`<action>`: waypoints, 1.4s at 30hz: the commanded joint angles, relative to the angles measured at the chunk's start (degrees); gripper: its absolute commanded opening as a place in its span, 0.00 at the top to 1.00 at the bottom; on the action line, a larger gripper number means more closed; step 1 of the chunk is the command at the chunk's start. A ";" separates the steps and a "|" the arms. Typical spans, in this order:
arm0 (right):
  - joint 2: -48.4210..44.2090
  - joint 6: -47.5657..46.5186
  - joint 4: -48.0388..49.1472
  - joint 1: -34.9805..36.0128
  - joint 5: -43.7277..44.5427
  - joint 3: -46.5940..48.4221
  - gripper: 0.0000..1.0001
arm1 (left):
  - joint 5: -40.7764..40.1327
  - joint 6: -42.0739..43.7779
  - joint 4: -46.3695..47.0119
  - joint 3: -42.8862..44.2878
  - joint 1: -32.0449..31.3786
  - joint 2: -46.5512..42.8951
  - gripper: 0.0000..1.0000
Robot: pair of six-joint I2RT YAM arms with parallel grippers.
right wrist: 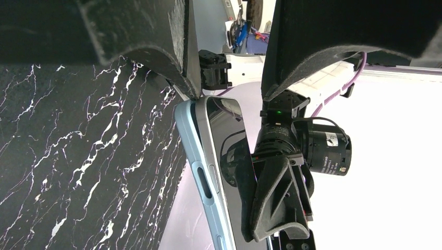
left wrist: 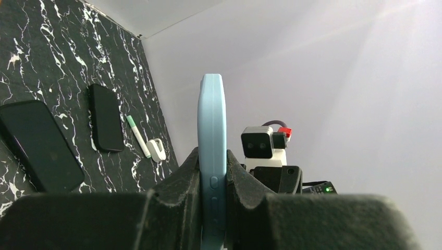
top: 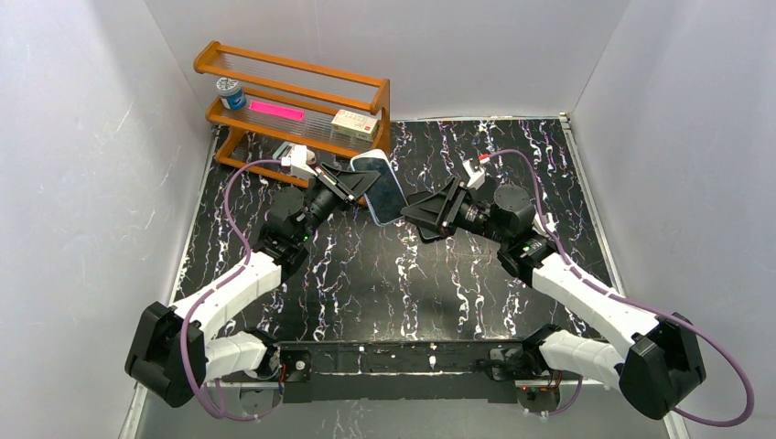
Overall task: Take the phone out of the phone case
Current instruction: Remove the phone case from the phone.
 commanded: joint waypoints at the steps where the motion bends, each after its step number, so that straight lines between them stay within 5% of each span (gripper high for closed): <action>1: 0.40 0.28 5.31 0.18 -0.03 1.26 0.47 | 1.11 -1.55 4.75 1.26 -0.33 -2.78 1.00; 26: 7.50 -0.90 17.66 -1.80 -2.15 4.41 0.58 | 10.59 -5.74 6.12 1.92 -1.28 -3.64 1.00; 31: 9.96 0.05 20.93 -1.79 -3.91 5.57 0.66 | 16.14 -2.49 6.02 3.93 -1.29 -2.42 1.00; 34: 10.37 0.61 22.17 -1.80 -4.36 5.46 0.79 | 16.58 0.96 3.85 4.48 -1.22 -3.68 0.99; 38: 9.40 0.51 22.29 -1.89 -4.21 5.07 0.97 | 13.66 11.86 -8.91 7.45 -1.21 -6.15 0.85; 42: 8.24 0.18 21.67 -2.14 -3.89 4.77 0.99 | 5.96 20.83 -21.74 9.46 -0.96 -10.23 0.67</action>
